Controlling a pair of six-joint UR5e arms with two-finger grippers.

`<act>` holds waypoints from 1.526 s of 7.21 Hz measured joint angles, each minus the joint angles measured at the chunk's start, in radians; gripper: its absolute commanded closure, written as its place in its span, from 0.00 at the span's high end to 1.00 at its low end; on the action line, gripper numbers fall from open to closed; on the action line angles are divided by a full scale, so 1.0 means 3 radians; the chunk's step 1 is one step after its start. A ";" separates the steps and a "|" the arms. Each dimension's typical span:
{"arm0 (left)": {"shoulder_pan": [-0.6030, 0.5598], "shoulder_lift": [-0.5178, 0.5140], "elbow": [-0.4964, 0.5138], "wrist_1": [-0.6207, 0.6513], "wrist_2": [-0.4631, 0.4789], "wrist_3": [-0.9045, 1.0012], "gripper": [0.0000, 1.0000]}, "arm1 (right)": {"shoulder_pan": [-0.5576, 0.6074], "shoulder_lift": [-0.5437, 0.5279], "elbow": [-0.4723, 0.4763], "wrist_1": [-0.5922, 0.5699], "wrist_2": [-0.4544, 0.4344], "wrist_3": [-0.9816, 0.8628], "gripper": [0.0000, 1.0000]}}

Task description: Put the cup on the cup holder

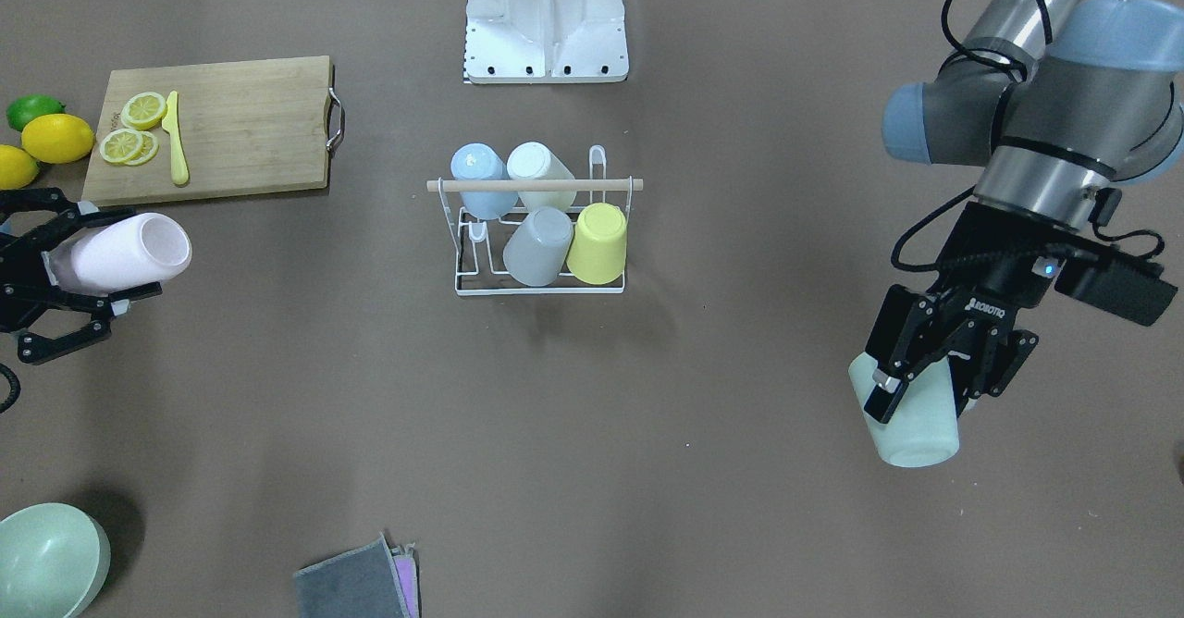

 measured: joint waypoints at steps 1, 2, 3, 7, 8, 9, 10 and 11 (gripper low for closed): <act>0.0103 0.0076 -0.0089 -0.0413 0.0328 0.0015 0.00 | 0.0010 -0.0028 -0.0140 -0.0007 0.0216 -0.0518 0.30; 0.0222 0.0111 -0.0124 -0.0818 0.0614 0.0099 0.00 | 0.0008 -0.0045 -0.0259 -0.0010 0.0493 -0.0912 0.30; 0.0371 0.0125 -0.0136 -0.1165 0.0836 0.0272 0.00 | -0.0015 -0.0054 -0.0324 -0.0013 0.0750 -0.1195 0.30; 0.1442 0.0129 -0.0339 -0.2004 0.1974 0.1433 0.00 | -0.0537 -0.0052 -0.0578 -0.0014 0.1680 -0.2489 0.31; 0.1747 0.0135 -0.0434 -0.2088 0.2201 0.1712 0.00 | -0.0678 -0.0017 -0.0603 -0.0015 0.1847 -0.2706 0.31; 0.2038 0.0143 -0.0473 -0.2173 0.2366 0.1933 0.00 | -0.0806 0.0051 -0.0638 -0.0021 0.1969 -0.2879 0.31; 0.2298 0.0176 -0.0474 -0.2269 0.2510 0.2110 0.00 | -0.0909 0.0135 -0.0692 -0.0025 0.2068 -0.3002 0.31; 0.2487 0.0238 -0.0459 -0.2352 0.2615 0.2212 0.00 | -0.1017 0.0209 -0.0746 -0.0026 0.2183 -0.3091 0.31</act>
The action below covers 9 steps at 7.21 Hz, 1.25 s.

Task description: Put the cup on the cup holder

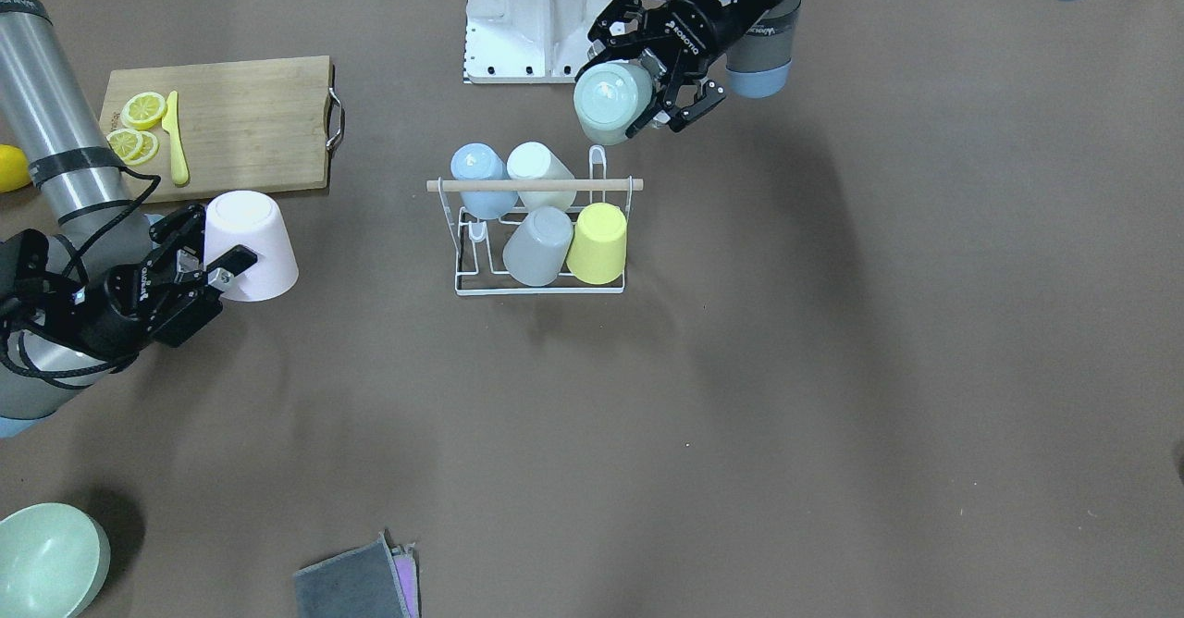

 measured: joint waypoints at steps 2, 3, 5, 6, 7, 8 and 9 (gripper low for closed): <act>0.0176 0.0081 0.0128 -0.0105 0.0159 0.0050 0.00 | -0.0170 0.0141 -0.0116 0.0002 0.0149 -0.0097 0.31; 0.0227 0.0090 0.0237 -0.0143 0.0240 0.0052 0.00 | -0.0237 0.0222 -0.0158 0.0003 0.0189 -0.0120 0.31; 0.0304 0.0072 0.0359 -0.0177 0.0302 0.0052 0.00 | -0.0410 0.0315 -0.0176 0.0003 0.0320 -0.0172 0.31; 0.0320 0.0062 0.0379 -0.0180 0.0309 0.0052 0.00 | -0.0519 0.0327 -0.0167 0.0003 0.0381 -0.0221 0.31; 0.0328 0.0056 0.0389 -0.0181 0.0311 0.0052 0.00 | -0.0609 0.0333 -0.0148 0.0003 0.0426 -0.0258 0.31; 0.0336 0.0048 0.0408 -0.0181 0.0312 0.0052 0.00 | -0.0665 0.0348 -0.0133 0.0003 0.0463 -0.0275 0.31; 0.0342 0.0024 0.0449 -0.0182 0.0312 0.0052 0.00 | -0.0690 0.0369 -0.0118 -0.0010 0.0493 -0.0281 0.31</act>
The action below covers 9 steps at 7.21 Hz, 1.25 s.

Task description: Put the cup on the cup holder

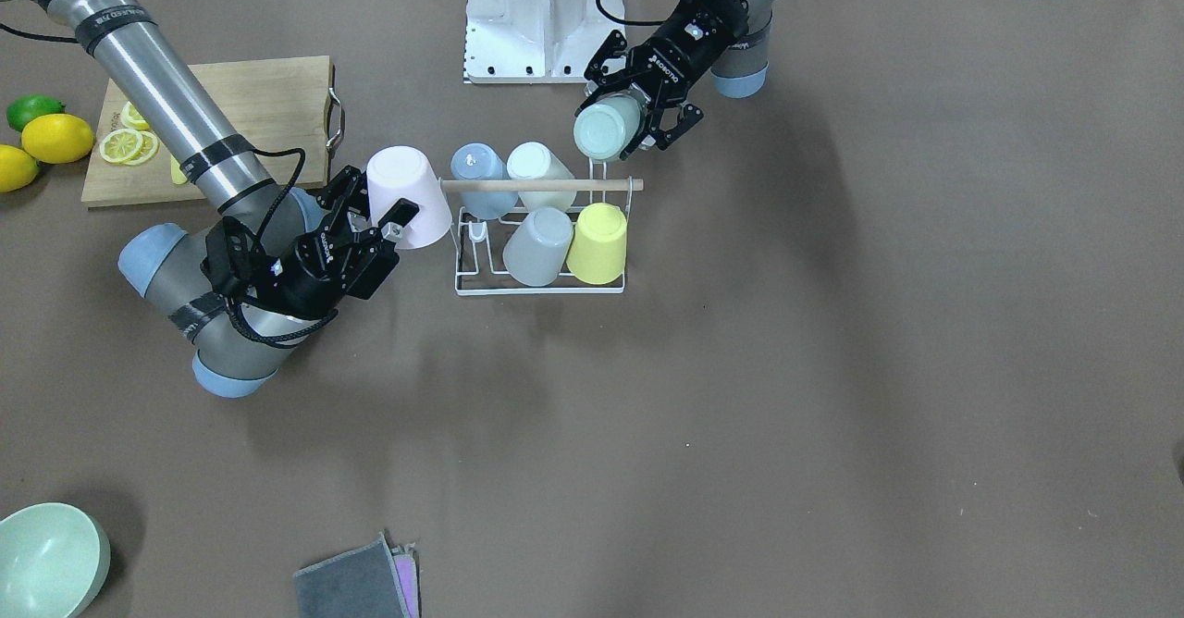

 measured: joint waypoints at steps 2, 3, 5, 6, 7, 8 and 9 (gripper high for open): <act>0.0003 -0.0042 0.0069 0.0000 0.0000 0.0001 0.00 | -0.0033 0.0050 0.0019 -0.0113 0.0018 -0.0004 0.31; 0.0000 -0.0048 0.0077 0.0000 0.0000 0.0003 0.37 | -0.0060 0.0081 0.0021 -0.0185 0.0017 -0.0005 0.32; -0.0011 -0.0048 0.0073 0.0000 0.0001 0.0054 0.97 | -0.0107 0.0128 0.0021 -0.0308 0.0004 -0.0007 0.35; -0.0017 -0.0047 0.0073 -0.0001 0.0004 0.0163 0.97 | -0.0125 0.0145 0.0021 -0.0354 -0.0011 -0.0009 0.35; -0.0019 -0.0047 0.0074 -0.0004 0.0005 0.0239 0.97 | -0.0130 0.0155 0.0022 -0.0406 -0.0060 -0.0021 0.35; -0.0020 -0.0047 0.0076 -0.0005 0.0005 0.0269 0.97 | -0.0122 0.0161 0.0024 -0.0467 -0.0146 -0.0044 0.35; -0.0020 -0.0046 0.0078 -0.0005 0.0005 0.0278 0.97 | -0.0110 0.0167 0.0025 -0.0535 -0.0236 -0.0060 0.35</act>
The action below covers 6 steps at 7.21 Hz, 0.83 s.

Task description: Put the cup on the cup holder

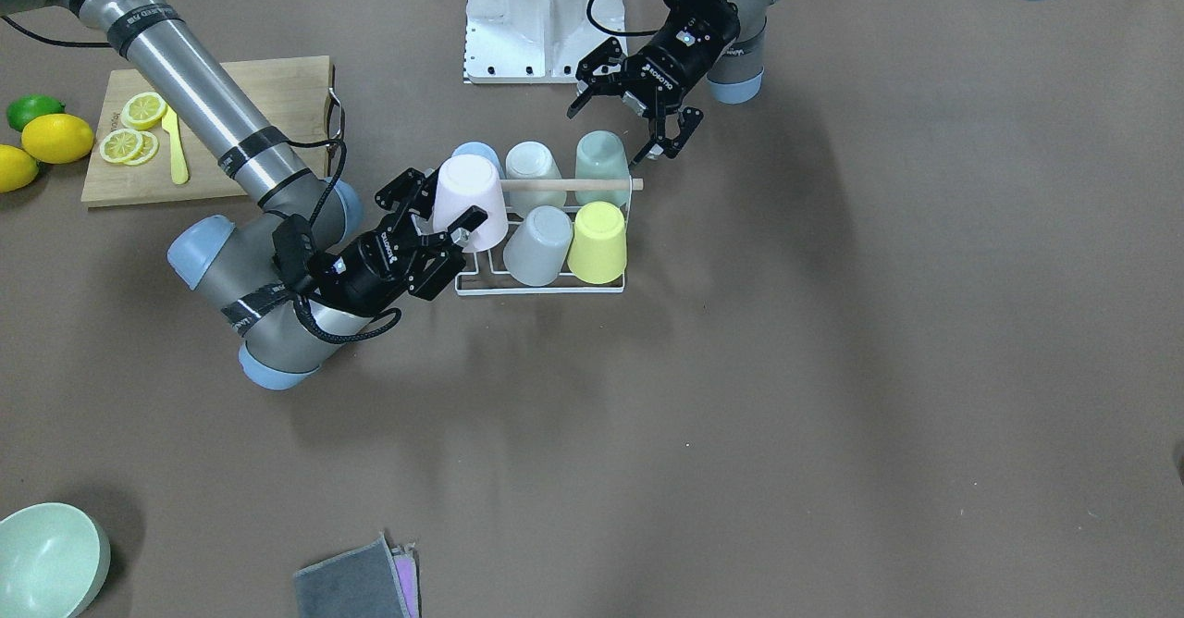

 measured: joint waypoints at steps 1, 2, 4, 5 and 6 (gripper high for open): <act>0.0000 0.0000 0.0000 0.0000 0.0000 0.0002 0.97 | 0.0005 0.0006 0.0001 -0.0049 -0.0055 -0.0006 0.36; -0.0010 0.0001 -0.0008 0.0000 0.0001 0.0007 0.97 | 0.0007 0.0015 0.0001 -0.0077 -0.0080 -0.0008 0.82; -0.0185 0.0010 -0.0114 0.0067 0.0009 0.0024 0.97 | 0.0008 0.0024 0.0033 -0.0163 -0.0101 0.0002 1.00; -0.0420 0.0006 -0.0173 0.0288 0.0000 0.0024 0.97 | 0.0012 0.0017 0.0067 -0.0202 -0.0104 0.0005 1.00; -0.0708 0.0001 -0.0203 0.0637 -0.0008 0.0006 0.97 | 0.0017 0.0001 0.0094 -0.0218 -0.0103 0.0007 1.00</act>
